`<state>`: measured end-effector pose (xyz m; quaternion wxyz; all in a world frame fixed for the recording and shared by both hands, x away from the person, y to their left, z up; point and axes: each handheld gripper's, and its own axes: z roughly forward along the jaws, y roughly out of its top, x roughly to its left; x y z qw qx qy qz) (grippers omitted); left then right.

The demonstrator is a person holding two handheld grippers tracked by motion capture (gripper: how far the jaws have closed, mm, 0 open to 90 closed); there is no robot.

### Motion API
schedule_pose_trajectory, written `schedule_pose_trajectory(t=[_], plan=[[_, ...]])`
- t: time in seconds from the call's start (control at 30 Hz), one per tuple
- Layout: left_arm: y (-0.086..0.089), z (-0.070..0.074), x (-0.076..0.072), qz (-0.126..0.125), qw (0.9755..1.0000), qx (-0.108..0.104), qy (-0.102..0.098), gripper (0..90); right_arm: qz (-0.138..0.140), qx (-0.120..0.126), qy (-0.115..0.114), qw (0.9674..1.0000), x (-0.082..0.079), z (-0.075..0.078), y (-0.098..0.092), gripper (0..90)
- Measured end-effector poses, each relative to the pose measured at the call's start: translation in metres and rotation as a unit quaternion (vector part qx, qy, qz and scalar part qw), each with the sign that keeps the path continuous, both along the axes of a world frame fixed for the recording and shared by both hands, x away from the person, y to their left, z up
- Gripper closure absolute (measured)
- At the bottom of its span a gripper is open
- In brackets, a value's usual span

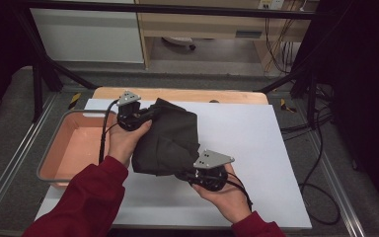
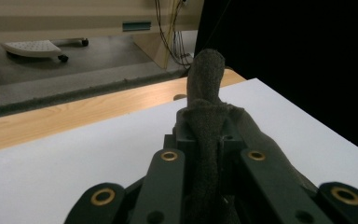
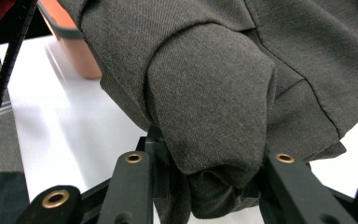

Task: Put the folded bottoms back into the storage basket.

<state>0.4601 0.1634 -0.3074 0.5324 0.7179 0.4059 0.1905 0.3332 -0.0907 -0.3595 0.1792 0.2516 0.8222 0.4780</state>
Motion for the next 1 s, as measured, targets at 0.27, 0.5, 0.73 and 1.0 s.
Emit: schedule_pose_trajectory(t=[0.27, 0.5, 0.73, 1.0], plan=[[0.022, 0.012, 0.003, 0.014, 0.9999, 0.003, -0.006, 84.0, 0.015, 0.011, 0.002, 0.9998, 0.011, 0.01, 0.019, 65.1], [0.037, 0.019, 0.006, 0.028, 0.9996, 0.002, -0.008, 84.0, 0.023, 0.018, 0.008, 0.9996, 0.021, 0.016, 0.034, 65.0], [0.051, 0.025, 0.008, 0.037, 0.9992, 0.004, -0.013, 84.0, 0.032, 0.015, 0.01, 0.9993, 0.029, 0.023, 0.047, 65.0], [0.071, 0.033, 0.01, 0.048, 0.9987, -0.007, -0.017, 84.0, 0.041, 0.016, 0.01, 0.999, 0.037, 0.03, 0.064, 64.9]])
